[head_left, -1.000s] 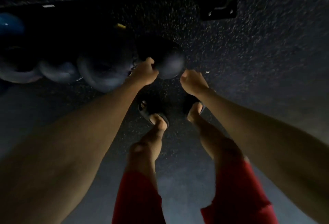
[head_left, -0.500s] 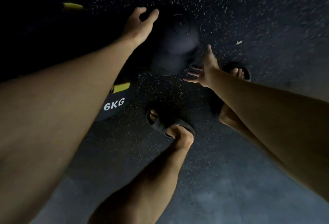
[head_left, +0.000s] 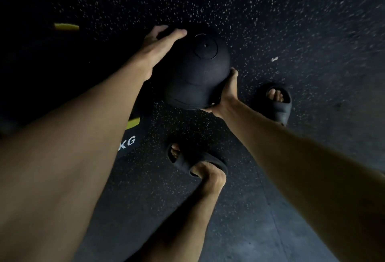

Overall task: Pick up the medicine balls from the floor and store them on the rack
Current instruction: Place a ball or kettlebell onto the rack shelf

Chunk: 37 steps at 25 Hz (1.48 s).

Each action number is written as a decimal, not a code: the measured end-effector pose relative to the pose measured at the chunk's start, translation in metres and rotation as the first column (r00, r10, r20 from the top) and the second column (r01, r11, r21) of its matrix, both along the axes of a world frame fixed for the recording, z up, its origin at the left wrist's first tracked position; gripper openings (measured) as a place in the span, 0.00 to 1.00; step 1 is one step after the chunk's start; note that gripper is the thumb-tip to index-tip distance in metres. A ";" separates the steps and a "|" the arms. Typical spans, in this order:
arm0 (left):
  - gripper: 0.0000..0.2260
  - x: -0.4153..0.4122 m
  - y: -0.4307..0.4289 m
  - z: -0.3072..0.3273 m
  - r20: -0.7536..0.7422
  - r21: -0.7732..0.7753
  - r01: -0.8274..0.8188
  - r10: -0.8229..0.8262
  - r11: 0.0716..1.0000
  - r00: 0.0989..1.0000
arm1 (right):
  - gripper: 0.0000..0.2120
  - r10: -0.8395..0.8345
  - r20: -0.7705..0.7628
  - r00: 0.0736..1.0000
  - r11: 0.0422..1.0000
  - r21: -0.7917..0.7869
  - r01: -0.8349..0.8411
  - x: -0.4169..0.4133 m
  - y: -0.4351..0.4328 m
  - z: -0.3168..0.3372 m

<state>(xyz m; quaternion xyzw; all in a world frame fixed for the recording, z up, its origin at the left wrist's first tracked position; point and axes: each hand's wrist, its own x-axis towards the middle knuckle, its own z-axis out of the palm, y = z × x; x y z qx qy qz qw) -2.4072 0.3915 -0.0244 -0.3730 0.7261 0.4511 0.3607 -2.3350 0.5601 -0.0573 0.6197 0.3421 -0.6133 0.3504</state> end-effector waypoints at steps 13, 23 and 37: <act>0.28 0.042 0.047 0.240 -0.083 0.112 -0.161 0.171 0.981 0.982 | 0.33 0.023 -0.169 0.985 0.973 0.229 0.017 0.035 0.059 0.238; 0.25 0.081 0.043 0.599 -0.435 0.173 -0.270 0.320 0.947 0.842 | 0.28 0.347 -0.528 0.775 0.929 0.307 -0.206 0.029 0.073 0.598; 0.20 0.113 0.051 0.832 -0.725 0.550 -0.309 0.627 0.776 0.285 | 0.25 0.534 -0.845 0.029 0.846 0.533 -0.016 -0.001 0.080 0.855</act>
